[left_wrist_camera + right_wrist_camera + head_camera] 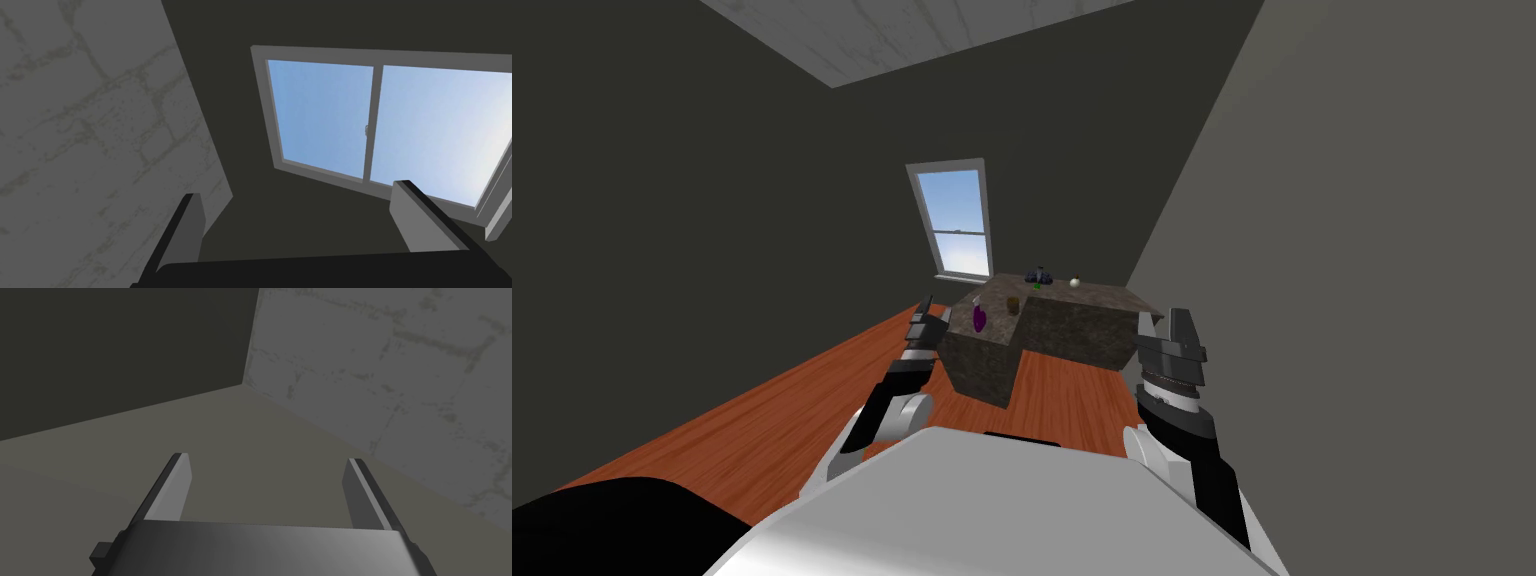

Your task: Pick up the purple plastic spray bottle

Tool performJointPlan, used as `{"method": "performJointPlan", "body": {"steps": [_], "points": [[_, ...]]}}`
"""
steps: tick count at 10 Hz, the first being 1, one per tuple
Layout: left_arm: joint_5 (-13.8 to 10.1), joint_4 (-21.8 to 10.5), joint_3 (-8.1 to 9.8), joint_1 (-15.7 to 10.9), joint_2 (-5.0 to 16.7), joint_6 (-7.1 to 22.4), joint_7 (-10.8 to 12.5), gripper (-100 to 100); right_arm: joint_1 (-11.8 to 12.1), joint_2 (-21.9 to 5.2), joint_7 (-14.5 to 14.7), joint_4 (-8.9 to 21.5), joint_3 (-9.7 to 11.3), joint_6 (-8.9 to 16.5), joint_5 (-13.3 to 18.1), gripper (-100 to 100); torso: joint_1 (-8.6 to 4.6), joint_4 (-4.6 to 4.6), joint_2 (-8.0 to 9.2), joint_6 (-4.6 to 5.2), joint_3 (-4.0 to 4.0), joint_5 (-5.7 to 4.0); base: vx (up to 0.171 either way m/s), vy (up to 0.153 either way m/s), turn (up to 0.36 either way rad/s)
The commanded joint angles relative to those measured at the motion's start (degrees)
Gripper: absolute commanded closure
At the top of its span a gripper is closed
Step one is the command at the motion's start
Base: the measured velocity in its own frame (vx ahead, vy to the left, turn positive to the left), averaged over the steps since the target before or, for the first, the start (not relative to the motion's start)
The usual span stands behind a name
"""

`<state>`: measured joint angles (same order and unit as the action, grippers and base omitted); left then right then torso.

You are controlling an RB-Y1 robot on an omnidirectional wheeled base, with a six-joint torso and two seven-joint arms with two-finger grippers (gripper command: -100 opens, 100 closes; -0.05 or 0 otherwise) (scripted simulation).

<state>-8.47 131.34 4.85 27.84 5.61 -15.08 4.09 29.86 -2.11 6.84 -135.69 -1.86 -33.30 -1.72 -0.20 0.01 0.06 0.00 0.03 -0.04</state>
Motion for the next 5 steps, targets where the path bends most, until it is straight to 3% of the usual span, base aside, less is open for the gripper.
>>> {"method": "performJointPlan", "body": {"steps": [1,3,4,5], "points": [[-1.4,-1.4,1.38,-0.8,1.7,2.5,1.5,-100,0.0,0.0,0.0,0.0,0.0,0.0,0.0,0,0.00,0.00,0.00,0.00,0.00,0.00,-0.009,-0.064,0.037],[-3.7,-2.8,3.89,-2.3,3.2,5.9,3.8,-100,0.0,0.0,0.0,0.0,0.0,0.0,0.0,0,-0.06,-0.01,-0.03,0.00,-0.02,-0.01,-0.012,-0.076,0.038],[-3.7,-2.8,3.89,-2.3,3.2,6.7,3.8,-100,0.0,0.0,0.0,0.0,0.0,0.0,0.0,0,-0.07,0.00,-0.02,0.00,-0.01,-0.02,-0.010,-0.056,0.015],[-5.0,-3.6,5.25,-3.1,3.8,8.8,5.1,-100,0.0,0.0,0.0,0.0,0.0,0.0,0.0,0,-0.02,-0.01,-0.03,0.01,-0.02,-0.01,-0.016,-0.052,0.020]]}}
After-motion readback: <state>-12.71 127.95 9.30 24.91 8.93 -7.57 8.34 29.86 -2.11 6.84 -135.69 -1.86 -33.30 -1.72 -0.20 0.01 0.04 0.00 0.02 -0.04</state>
